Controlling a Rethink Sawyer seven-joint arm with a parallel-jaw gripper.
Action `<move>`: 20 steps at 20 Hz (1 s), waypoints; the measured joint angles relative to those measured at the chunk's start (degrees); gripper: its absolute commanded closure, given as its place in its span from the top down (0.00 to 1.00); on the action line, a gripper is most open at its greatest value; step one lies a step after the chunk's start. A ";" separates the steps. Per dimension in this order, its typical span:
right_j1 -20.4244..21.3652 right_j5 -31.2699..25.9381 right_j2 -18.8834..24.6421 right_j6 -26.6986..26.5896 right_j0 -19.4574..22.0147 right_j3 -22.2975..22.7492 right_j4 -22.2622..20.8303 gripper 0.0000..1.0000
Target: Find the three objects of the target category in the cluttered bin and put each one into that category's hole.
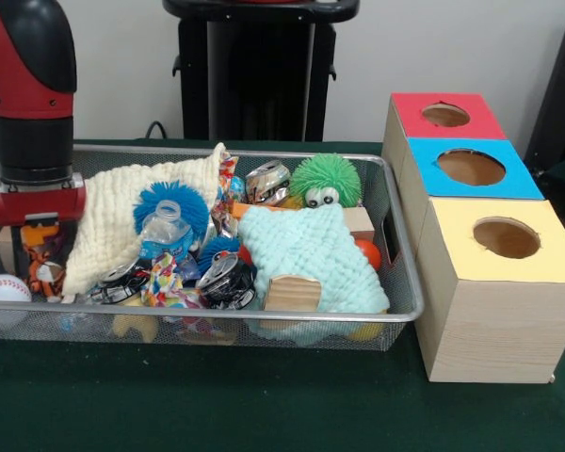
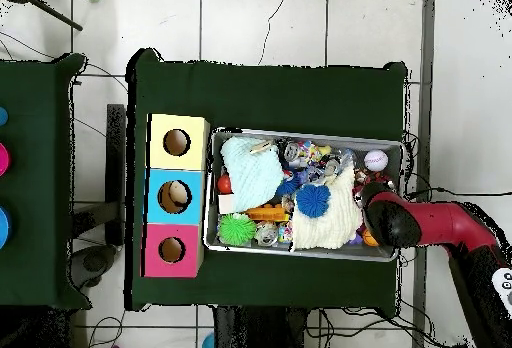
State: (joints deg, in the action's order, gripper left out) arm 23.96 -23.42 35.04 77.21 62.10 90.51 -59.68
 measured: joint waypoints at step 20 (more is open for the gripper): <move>0.26 -0.02 -0.02 0.00 0.11 -0.71 -0.02 0.00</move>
State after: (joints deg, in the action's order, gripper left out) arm 24.22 -23.45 35.02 77.21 62.21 89.80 -59.71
